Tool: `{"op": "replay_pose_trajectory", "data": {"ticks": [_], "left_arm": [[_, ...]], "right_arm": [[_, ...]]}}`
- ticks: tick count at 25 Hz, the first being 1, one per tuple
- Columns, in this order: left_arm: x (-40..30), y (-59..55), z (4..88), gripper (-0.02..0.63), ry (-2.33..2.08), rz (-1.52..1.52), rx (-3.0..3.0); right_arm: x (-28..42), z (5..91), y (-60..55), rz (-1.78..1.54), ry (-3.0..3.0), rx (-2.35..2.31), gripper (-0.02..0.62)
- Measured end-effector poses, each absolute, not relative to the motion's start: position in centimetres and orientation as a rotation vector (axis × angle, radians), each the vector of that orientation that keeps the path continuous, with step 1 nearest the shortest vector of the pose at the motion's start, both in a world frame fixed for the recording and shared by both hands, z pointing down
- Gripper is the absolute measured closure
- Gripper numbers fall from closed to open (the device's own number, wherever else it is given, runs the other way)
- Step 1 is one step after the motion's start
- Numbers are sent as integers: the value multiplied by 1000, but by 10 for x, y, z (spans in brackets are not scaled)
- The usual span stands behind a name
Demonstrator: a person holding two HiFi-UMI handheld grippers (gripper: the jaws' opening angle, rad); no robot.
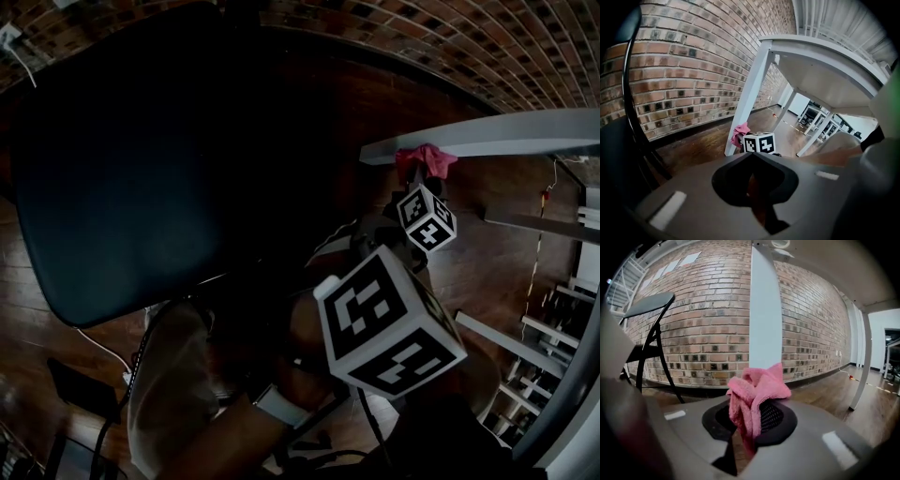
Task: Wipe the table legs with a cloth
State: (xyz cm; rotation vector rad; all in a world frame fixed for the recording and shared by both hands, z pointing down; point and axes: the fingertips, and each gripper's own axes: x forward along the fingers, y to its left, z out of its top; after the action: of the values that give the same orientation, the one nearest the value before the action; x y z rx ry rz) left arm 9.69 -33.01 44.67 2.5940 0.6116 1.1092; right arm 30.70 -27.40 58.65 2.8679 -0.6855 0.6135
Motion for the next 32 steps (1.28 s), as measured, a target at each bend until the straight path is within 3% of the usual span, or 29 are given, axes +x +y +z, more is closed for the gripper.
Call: {"op": "replay_pose_trajectory", "data": {"ticks": [21,32], "left_arm": [[113,-335,489,612,629,1217,2520],[112,-347,502,612,595,1256,2492]], "right_arm": [[308,791,-262,1190,-709,2340,538],[291,831,-284,1454,-689,2496,537]]}}
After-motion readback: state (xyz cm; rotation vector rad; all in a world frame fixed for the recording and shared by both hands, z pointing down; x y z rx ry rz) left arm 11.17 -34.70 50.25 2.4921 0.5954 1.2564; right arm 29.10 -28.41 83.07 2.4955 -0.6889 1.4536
